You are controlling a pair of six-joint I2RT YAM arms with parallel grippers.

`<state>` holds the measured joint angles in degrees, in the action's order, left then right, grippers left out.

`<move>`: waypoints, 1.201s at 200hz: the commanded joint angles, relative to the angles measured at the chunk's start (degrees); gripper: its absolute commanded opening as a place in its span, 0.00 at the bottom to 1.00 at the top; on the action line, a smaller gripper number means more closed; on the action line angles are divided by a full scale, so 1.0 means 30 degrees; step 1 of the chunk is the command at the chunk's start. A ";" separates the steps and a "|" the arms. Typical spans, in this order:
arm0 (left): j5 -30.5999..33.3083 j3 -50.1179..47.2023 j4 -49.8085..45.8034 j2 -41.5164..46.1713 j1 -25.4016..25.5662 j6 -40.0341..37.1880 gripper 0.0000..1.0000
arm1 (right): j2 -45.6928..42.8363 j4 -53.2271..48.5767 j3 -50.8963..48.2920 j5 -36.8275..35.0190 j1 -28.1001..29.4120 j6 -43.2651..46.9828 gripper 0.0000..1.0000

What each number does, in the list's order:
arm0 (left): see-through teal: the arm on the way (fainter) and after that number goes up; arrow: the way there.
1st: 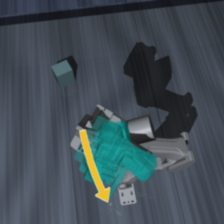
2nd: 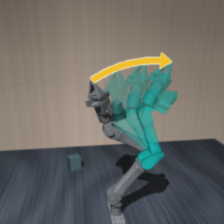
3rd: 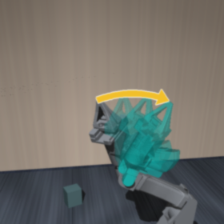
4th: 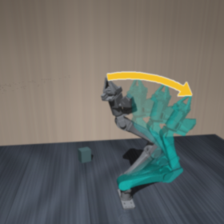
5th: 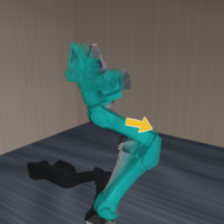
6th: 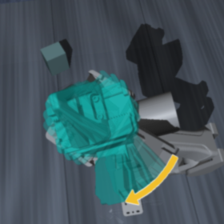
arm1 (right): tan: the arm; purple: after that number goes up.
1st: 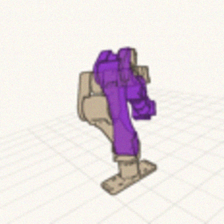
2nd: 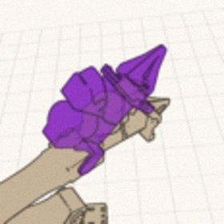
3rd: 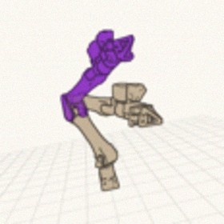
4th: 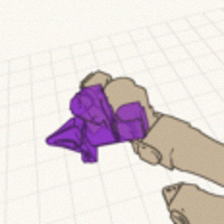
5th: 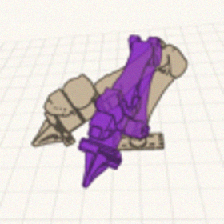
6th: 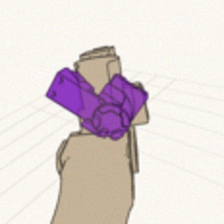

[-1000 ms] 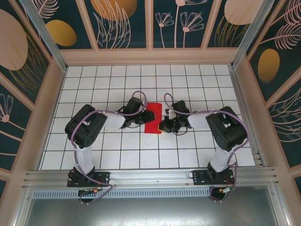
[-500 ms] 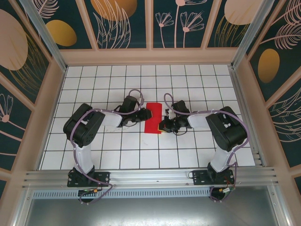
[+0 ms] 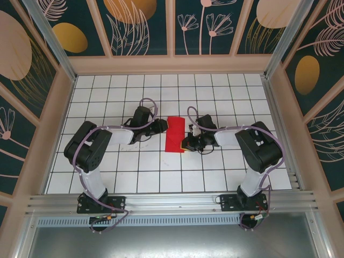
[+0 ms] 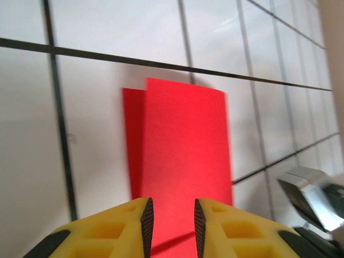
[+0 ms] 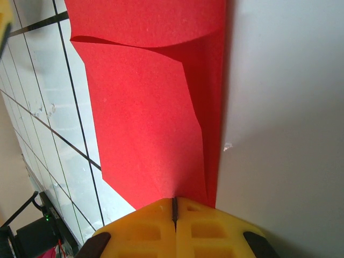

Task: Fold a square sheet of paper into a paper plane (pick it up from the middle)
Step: Fold the triangle a second time at the center of the table.

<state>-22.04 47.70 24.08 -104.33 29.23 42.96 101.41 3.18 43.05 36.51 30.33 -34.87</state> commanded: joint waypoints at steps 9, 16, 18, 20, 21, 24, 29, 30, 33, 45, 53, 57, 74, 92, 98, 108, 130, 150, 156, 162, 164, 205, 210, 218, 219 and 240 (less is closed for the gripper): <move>-0.3302 -0.0739 0.2808 0.0266 0.0317 0.1043 0.26 | 0.1554 -0.3058 -0.0903 -0.3675 0.0145 0.0198 0.00; -0.3684 -0.0660 0.2773 0.0065 0.0466 0.1046 0.25 | 0.1523 -0.3056 -0.0902 -0.3653 0.0145 0.0195 0.00; -0.3774 -0.0628 0.2746 -0.0018 0.0535 0.1035 0.25 | 0.1514 -0.3039 -0.0902 -0.3669 0.0145 0.0198 0.00; -0.3914 -0.0562 0.2717 -0.0083 0.0596 0.1025 0.25 | 0.1504 -0.3056 -0.0887 -0.3673 0.0145 0.0198 0.00; -0.3967 -0.0556 0.2707 -0.0143 0.0611 0.1014 0.25 | 0.1517 -0.3054 -0.0894 -0.3674 0.0145 0.0198 0.00; -0.4141 -0.0488 0.2677 -0.0250 0.0672 0.0982 0.25 | 0.1521 -0.3038 -0.0883 -0.3674 0.0145 0.0198 0.00; -0.4354 -0.0387 0.2618 -0.0436 0.0822 0.0963 0.25 | 0.1499 -0.3015 -0.0882 -0.3648 0.0145 0.0198 0.00; -0.4392 -0.0380 0.2614 -0.0495 0.0827 0.0939 0.25 | 0.1500 -0.3019 -0.0877 -0.3647 0.0145 0.0198 0.00; -0.4447 -0.0323 0.2585 -0.0620 0.0901 0.0917 0.24 | 0.1479 -0.2986 -0.0877 -0.3645 0.0145 0.0184 0.00; -0.4441 -0.0172 0.2544 -0.1045 0.1146 0.0959 0.24 | 0.1476 -0.2945 -0.0849 -0.3616 0.0145 0.0140 0.00; -0.4471 -0.0102 0.2609 -0.1339 0.1226 0.1015 0.24 | 0.1471 -0.2925 -0.0858 -0.3552 0.0145 0.0125 0.00; -0.4456 -0.0058 0.2545 -0.1495 0.1215 0.1031 0.24 | 0.1453 -0.2901 -0.0833 -0.3539 0.0145 0.0112 0.00; -0.3995 0.0093 0.2125 -0.2048 0.1238 0.0989 0.23 | 0.1392 -0.2895 -0.0759 -0.3447 0.0145 0.0081 0.00; -0.2794 0.0114 0.1409 -0.2297 0.1236 0.0865 0.21 | 0.1060 -0.2974 -0.0588 -0.3383 0.0145 0.0110 0.00; -0.2439 -0.0001 0.1360 -0.2319 0.1242 0.0860 0.21 | 0.0887 -0.3016 -0.0492 -0.3381 0.0145 0.0120 0.00; -0.1802 -0.0089 0.1220 -0.2411 0.1239 0.0888 0.21 | 0.0488 -0.3069 -0.0284 -0.3410 0.0145 0.0140 0.00; -0.1326 -0.0278 0.0941 -0.2517 0.1239 0.0777 0.19 | -0.0942 -0.3000 0.0234 -0.3223 0.0160 -0.0010 0.00; -0.1524 -0.0482 0.1011 -0.2469 0.1220 0.0812 0.19 | -0.1886 -0.3129 0.0931 -0.2914 0.0200 0.0005 0.00; -0.1630 -0.0518 0.1053 -0.2486 0.1241 0.0827 0.19 | -0.1970 -0.3084 0.1156 -0.2616 0.0204 0.0044 0.00; -0.1717 -0.0544 0.1115 -0.2464 0.1239 0.0885 0.19 | -0.2000 -0.2994 0.1336 -0.2225 0.0211 0.0052 0.00; -0.1723 -0.0570 0.1137 -0.2474 0.1226 0.0900 0.19 | -0.1974 -0.2957 0.1408 -0.2104 0.0227 0.0052 0.00; -0.1939 -0.0520 0.1292 -0.2593 0.1232 0.1192 0.19 | -0.0943 -0.2616 0.2789 -0.1120 0.1012 -0.0002 0.00; -0.1940 -0.0520 0.1291 -0.2600 0.1220 0.1222 0.19 | -0.0770 -0.2664 0.2938 -0.1173 0.1119 -0.0006 0.00; -0.1937 -0.0520 0.1291 -0.2564 0.1227 0.1224 0.19 | -0.0349 -0.2720 0.3182 -0.1209 0.1251 -0.0090 0.00; -0.1953 -0.0520 0.1291 -0.2555 0.1234 0.1216 0.19 | -0.0288 -0.2710 0.3205 -0.1211 0.1269 -0.0107 0.00; -0.1964 -0.0476 0.1212 -0.2545 0.1235 0.1245 0.19 | 0.0861 -0.2826 0.3968 -0.1283 0.1476 -0.0157 0.00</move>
<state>-29.50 46.83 29.36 -110.74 33.23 46.33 99.68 -3.46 52.45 31.88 33.85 -34.89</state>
